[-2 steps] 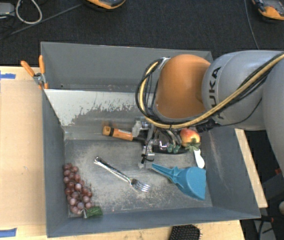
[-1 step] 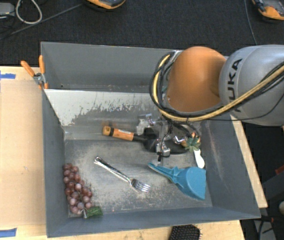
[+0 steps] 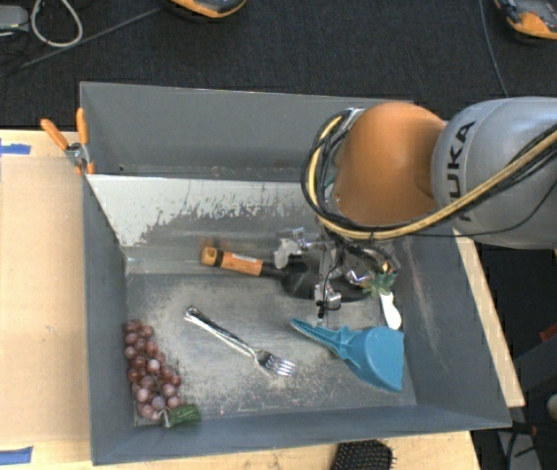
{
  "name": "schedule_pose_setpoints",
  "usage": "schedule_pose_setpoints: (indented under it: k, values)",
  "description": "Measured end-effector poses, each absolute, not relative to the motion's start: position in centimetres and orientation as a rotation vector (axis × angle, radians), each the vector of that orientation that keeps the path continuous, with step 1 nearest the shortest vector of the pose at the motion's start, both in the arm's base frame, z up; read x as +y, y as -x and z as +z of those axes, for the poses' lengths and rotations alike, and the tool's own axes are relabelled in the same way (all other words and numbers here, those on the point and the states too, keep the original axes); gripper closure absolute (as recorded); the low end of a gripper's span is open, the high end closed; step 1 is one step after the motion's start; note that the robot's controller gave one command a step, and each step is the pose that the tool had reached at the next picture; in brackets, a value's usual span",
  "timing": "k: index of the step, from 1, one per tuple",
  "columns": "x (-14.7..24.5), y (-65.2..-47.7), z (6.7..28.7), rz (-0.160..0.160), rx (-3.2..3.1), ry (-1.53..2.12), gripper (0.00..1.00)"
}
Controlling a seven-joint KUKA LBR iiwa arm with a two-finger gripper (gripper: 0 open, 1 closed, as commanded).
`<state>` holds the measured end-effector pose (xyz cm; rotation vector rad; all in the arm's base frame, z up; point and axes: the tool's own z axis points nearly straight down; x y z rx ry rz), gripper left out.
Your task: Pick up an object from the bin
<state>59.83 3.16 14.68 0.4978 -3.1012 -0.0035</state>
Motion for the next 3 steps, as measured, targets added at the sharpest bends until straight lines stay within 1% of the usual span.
schedule_pose_setpoints:
  k: [1, 2, 3]
  values:
    - [2.7, -60.2, 13.5, -0.003, -3.141, -0.086, 0.0]
    - [-0.6, -61.0, 11.0, -0.004, -3.117, -0.373, 0.0]
    - [-1.2, -60.9, 10.7, -0.006, -3.128, -0.256, 0.0]
